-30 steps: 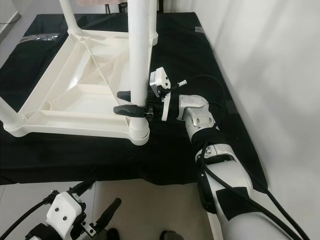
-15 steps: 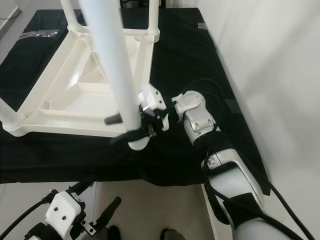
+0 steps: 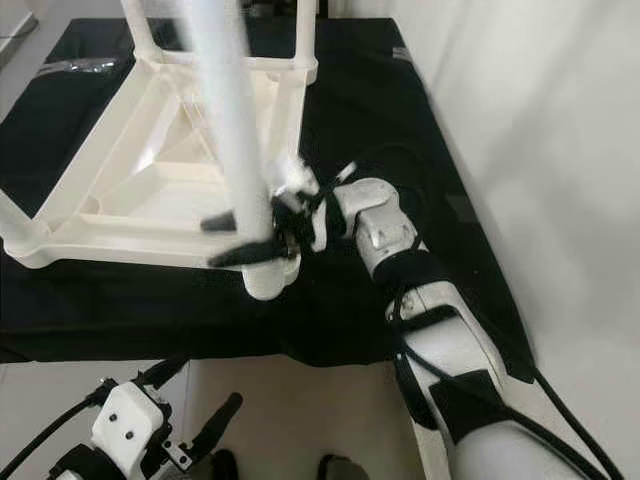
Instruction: Building children table
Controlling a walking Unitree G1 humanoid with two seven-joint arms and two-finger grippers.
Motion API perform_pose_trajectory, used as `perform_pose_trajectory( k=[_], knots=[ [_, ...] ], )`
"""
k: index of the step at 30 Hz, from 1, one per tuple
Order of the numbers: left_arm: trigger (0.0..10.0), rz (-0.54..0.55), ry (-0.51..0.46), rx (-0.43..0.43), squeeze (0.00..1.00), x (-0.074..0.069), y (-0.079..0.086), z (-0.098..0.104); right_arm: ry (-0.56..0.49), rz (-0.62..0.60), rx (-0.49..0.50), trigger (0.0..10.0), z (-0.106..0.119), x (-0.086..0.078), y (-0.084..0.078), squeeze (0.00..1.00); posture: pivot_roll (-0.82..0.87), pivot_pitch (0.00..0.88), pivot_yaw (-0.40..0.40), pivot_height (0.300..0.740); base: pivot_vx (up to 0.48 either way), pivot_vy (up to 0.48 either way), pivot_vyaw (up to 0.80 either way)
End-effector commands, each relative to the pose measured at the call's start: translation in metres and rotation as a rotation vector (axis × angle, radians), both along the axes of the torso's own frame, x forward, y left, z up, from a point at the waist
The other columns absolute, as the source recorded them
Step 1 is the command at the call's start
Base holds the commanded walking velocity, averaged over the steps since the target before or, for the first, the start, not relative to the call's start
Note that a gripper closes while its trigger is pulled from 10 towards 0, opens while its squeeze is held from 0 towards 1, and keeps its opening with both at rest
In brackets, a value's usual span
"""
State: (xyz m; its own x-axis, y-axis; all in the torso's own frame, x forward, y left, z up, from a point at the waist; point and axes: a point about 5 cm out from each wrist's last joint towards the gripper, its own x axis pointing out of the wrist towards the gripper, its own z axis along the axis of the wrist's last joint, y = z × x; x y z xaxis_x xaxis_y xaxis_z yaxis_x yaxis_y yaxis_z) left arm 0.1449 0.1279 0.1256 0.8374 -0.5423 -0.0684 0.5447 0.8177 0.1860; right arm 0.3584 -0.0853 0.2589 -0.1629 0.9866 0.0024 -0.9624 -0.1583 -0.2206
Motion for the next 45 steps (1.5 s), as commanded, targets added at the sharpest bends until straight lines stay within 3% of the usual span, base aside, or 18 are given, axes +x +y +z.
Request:
perform_pose_trajectory(
  k=[1,7,18,28,34,45],
  knots=[
    [10.0,-0.004,0.020,0.005,0.00,-0.003,-0.002,-0.003,0.011,-0.020,0.056,10.0,0.006,0.002,-0.002,0.00,0.07,0.233,-0.045,0.740,0.000,0.000,0.00],
    [10.0,-0.004,0.020,0.004,0.00,-0.003,-0.002,-0.003,0.008,-0.068,0.055,10.0,0.001,0.004,-0.005,0.00,0.07,0.234,-0.042,0.740,0.000,0.000,0.00],
    [10.0,-0.008,0.024,0.008,0.00,-0.004,-0.001,-0.003,-0.108,-0.194,-0.085,10.0,-0.026,0.007,-0.002,0.00,0.08,0.235,-0.034,0.740,0.000,0.000,0.00],
    [10.0,-0.007,0.025,0.012,0.00,-0.004,0.000,-0.003,-0.137,-0.176,-0.130,10.0,-0.031,0.005,-0.004,0.00,0.08,0.234,-0.034,0.740,0.000,0.000,0.00],
    [10.0,-0.005,0.023,0.013,0.00,-0.003,0.000,-0.004,-0.102,0.044,-0.206,10.0,-0.034,-0.009,-0.002,0.00,0.08,0.232,-0.035,0.740,0.000,0.000,0.00],
    [10.0,0.001,0.018,0.014,0.00,-0.002,0.000,-0.004,-0.051,0.001,-0.130,10.0,-0.027,-0.003,0.012,0.00,0.08,0.230,-0.040,0.740,0.000,0.000,0.00]
  ],
)
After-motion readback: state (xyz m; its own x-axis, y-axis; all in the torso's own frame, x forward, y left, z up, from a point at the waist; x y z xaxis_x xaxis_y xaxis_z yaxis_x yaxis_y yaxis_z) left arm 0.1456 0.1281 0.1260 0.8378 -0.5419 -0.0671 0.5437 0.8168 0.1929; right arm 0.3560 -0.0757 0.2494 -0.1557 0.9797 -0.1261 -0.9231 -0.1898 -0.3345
